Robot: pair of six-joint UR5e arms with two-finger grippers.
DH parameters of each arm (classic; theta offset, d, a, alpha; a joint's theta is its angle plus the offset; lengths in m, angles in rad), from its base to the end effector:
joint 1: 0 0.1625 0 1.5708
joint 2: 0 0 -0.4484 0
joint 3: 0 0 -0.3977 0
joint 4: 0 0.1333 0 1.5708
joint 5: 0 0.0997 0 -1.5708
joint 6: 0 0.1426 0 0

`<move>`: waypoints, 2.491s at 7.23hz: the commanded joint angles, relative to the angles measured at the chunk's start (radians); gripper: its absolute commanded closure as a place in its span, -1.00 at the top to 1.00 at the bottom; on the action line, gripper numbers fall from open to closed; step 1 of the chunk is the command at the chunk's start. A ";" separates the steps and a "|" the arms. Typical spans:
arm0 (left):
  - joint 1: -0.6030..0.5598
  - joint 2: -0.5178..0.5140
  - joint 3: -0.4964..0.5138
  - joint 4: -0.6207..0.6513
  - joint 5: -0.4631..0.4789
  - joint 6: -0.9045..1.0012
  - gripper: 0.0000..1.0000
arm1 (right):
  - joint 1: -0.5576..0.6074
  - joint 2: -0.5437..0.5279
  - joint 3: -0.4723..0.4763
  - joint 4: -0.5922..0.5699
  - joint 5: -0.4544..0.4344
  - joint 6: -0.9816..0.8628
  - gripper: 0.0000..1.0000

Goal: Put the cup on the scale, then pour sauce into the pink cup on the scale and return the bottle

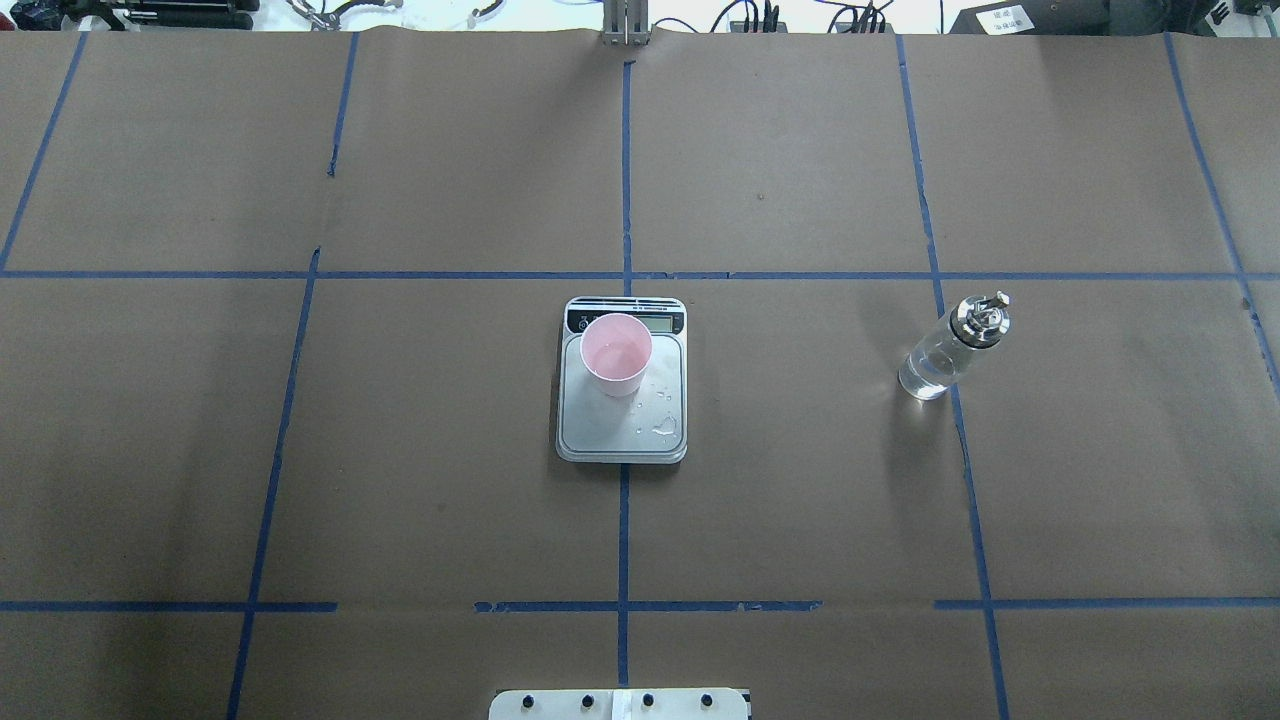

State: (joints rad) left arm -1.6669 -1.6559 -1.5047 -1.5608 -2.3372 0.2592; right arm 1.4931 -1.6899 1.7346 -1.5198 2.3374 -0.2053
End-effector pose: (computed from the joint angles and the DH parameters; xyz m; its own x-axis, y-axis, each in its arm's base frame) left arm -0.0857 -0.5306 0.7035 0.7183 0.1943 -0.6680 -0.0912 0.9782 0.1865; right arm -0.0009 -0.4544 0.6827 0.6822 -0.3217 0.6565 0.2210 0.9467 0.2343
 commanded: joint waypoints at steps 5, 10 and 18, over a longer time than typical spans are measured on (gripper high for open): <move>0.093 0.007 -0.171 0.021 -0.018 -0.080 1.00 | -0.037 -0.050 0.068 0.026 -0.033 0.012 1.00; 0.101 0.128 -0.230 0.015 -0.086 -0.052 1.00 | -0.037 -0.048 0.068 0.024 -0.035 0.015 1.00; 0.102 0.139 -0.232 0.016 -0.085 -0.063 1.00 | -0.036 -0.054 0.077 0.029 -0.020 0.014 1.00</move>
State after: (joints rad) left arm -1.5646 -1.5171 -1.7346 -1.5445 -2.4220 0.1970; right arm 1.4559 -1.7419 1.8080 -1.4923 2.3163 -0.1905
